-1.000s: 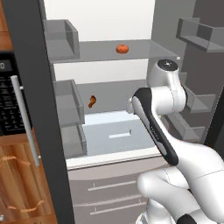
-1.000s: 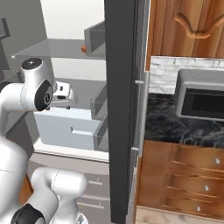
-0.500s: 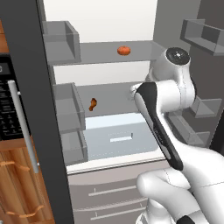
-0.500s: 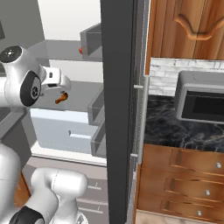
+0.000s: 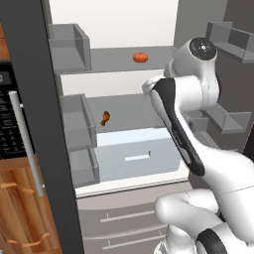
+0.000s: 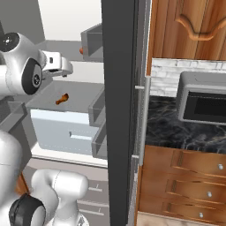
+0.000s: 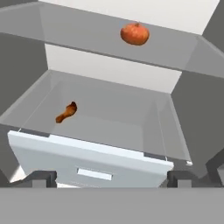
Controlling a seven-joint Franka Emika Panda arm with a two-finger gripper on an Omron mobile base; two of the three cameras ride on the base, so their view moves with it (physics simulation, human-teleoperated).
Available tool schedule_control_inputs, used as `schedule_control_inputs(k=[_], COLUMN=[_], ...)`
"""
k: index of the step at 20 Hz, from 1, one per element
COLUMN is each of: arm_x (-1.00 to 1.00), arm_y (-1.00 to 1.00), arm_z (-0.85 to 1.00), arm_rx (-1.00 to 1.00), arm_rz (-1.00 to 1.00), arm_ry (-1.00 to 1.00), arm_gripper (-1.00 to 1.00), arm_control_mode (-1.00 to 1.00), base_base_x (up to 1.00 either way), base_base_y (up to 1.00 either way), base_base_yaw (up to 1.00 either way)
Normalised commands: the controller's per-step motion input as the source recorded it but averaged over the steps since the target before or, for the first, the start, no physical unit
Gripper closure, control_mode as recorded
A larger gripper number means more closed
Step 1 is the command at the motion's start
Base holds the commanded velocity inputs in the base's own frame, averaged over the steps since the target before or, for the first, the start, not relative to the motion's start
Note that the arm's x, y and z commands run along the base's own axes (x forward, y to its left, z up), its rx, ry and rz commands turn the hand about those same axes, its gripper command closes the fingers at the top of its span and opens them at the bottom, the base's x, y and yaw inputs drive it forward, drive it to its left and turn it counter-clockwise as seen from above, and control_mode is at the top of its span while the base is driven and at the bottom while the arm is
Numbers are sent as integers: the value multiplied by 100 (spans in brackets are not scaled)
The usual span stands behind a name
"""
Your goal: Take the cheese, chicken drumstick, and squash from the fridge and place them on the plate on the dining counter to create an appetizer plate.
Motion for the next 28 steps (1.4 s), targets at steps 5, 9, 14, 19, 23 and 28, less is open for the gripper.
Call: schedule_control_inputs(k=[5,9,14,19,23,28], arm_x=[59,80,70,64,70,69], arm_y=[0,0,0,0,-4,-1], arm_z=[26,6,2,9,4,0], arm_rx=[0,0,0,1,4,2], arm_rz=[0,0,0,0,0,0], arm_ry=[-4,-5,-9,-4,0,0], arm_gripper=[-100,-100,-100,-100,-100,-100], arm_control_mode=[-100,-100,-100,-100,-100,-100], base_base_x=[0,0,0,0,0,0], base_base_y=[0,0,0,0,0,0], base_base_yaw=[0,0,0,0,0,0])
